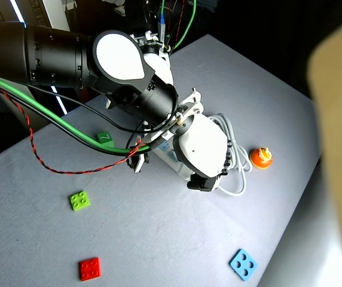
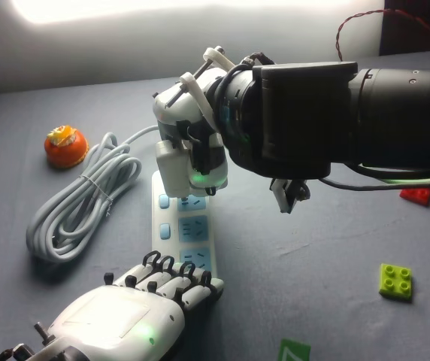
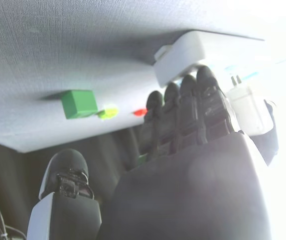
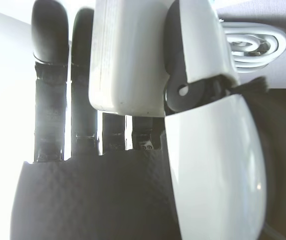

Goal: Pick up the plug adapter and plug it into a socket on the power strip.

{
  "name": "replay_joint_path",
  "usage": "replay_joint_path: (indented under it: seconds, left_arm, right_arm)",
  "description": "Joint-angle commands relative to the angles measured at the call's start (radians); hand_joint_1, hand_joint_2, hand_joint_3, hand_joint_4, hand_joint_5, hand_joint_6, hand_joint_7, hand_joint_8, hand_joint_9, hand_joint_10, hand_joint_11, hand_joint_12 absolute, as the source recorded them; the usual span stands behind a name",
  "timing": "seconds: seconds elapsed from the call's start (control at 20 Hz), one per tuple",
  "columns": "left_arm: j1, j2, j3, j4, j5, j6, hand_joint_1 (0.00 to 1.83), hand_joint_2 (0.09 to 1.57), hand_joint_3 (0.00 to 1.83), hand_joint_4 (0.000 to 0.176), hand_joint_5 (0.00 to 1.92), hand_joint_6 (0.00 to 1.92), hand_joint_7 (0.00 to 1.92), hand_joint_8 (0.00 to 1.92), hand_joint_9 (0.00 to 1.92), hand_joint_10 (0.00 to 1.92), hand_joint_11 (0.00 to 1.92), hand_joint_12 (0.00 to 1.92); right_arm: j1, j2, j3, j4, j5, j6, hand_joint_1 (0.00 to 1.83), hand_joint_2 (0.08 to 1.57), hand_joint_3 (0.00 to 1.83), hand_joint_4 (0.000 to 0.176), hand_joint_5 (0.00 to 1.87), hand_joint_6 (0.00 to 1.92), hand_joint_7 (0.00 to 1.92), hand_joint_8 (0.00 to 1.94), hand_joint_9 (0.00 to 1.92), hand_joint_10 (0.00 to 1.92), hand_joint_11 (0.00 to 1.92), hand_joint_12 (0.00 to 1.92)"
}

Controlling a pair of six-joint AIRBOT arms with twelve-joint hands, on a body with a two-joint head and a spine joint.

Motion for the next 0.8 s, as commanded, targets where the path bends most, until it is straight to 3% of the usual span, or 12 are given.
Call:
replay_joint_path:
  seconds: [0.0, 0.1, 0.3, 0.35, 0.5, 0.75]
  left_arm:
    - [0.009, -0.019, -0.001, -0.022, 0.078, -0.02, 0.0, 1.15, 0.0, 0.0, 0.14, 0.0, 0.14, 0.0, 0.13, 0.0, 0.0, 0.37]
    - [0.009, -0.019, -0.001, -0.022, 0.078, -0.021, 0.0, 1.15, 0.0, 0.0, 0.14, 0.0, 0.14, 0.0, 0.13, 0.0, 0.0, 0.39]
    - [0.009, -0.019, 0.001, -0.022, 0.078, -0.022, 0.0, 1.15, 0.0, 0.0, 0.15, 0.0, 0.15, 0.0, 0.14, 0.0, 0.0, 0.4]
    - [0.009, -0.019, 0.001, -0.022, 0.078, -0.023, 0.0, 1.15, 0.0, 0.0, 0.17, 0.0, 0.17, 0.0, 0.15, 0.0, 0.0, 0.44]
    - [0.009, -0.02, 0.001, -0.022, 0.078, -0.023, 0.0, 1.15, 0.0, 0.0, 0.15, 0.0, 0.15, 0.0, 0.13, 0.0, 0.0, 0.39]
    - [0.01, -0.021, 0.001, -0.022, 0.079, -0.027, 0.0, 1.14, 0.0, 0.0, 0.16, 0.0, 0.15, 0.0, 0.14, 0.0, 0.0, 0.43]
  right_arm:
    - [0.012, 0.002, 0.001, -0.025, 0.028, -0.026, 1.38, 1.11, 0.0, 0.0, 1.0, 0.73, 0.98, 1.04, 0.91, 1.32, 0.86, 1.24]
    - [0.011, 0.002, -0.001, -0.013, 0.023, -0.031, 1.37, 1.13, 0.0, 0.0, 0.93, 0.86, 0.93, 1.12, 0.86, 1.35, 0.85, 1.23]
    - [0.014, 0.004, -0.003, -0.002, 0.019, -0.042, 1.37, 1.12, 0.0, 0.0, 0.98, 0.76, 0.96, 1.09, 0.89, 1.35, 0.82, 1.26]
    - [0.016, 0.004, -0.003, -0.001, 0.02, -0.042, 1.37, 1.13, 0.0, 0.0, 0.93, 0.85, 0.93, 1.11, 0.86, 1.35, 0.83, 1.26]
    - [0.016, 0.002, -0.003, -0.001, 0.029, -0.046, 1.37, 1.13, 0.0, 0.0, 0.9, 0.91, 0.94, 1.09, 0.88, 1.33, 0.86, 1.23]
    - [0.002, -0.012, -0.003, -0.001, 0.034, -0.058, 1.38, 1.11, 0.0, 0.0, 0.99, 0.74, 0.99, 1.03, 0.92, 1.31, 0.85, 1.24]
